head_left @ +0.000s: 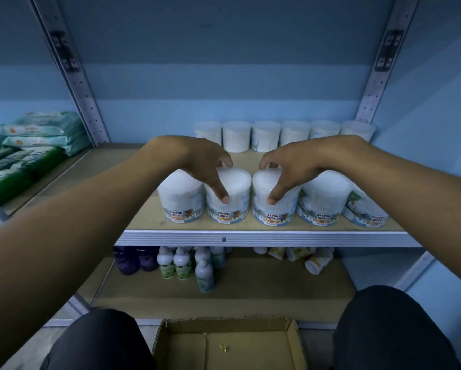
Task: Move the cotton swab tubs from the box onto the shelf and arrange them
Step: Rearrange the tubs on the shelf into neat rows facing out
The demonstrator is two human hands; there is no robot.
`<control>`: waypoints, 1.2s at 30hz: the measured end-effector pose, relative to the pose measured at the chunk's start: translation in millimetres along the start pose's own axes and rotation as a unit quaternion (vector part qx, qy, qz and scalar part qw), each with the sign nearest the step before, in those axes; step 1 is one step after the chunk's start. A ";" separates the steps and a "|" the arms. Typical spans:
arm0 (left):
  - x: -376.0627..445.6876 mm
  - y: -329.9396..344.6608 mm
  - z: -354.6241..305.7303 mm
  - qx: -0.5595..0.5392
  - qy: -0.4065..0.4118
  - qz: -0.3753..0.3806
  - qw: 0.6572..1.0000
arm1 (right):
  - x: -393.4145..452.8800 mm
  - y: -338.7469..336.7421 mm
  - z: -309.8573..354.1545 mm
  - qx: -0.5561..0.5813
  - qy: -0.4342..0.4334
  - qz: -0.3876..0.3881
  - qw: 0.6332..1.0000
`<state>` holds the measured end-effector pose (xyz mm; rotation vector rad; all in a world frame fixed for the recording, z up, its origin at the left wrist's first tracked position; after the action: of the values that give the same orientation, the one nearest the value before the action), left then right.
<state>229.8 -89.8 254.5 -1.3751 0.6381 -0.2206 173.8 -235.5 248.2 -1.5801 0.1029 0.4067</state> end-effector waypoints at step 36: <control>-14.4 6.2 73.1 0.054 -0.092 0.029 0.994 | 20.6 -15.2 33.0 0.050 -0.040 -0.039 0.997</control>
<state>256.3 -20.0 257.0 -1.2542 0.5043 -0.0781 191.4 -198.4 256.1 -1.4624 0.0001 0.3962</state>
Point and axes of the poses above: each hand's wrist, its own x-axis towards the middle knuckle, its own y-axis out of the palm, z = x × y, the point moved 8 cm from there along x, towards the middle knuckle, and after that the axes turned 11 degrees about -y, right-handed, at the moved point
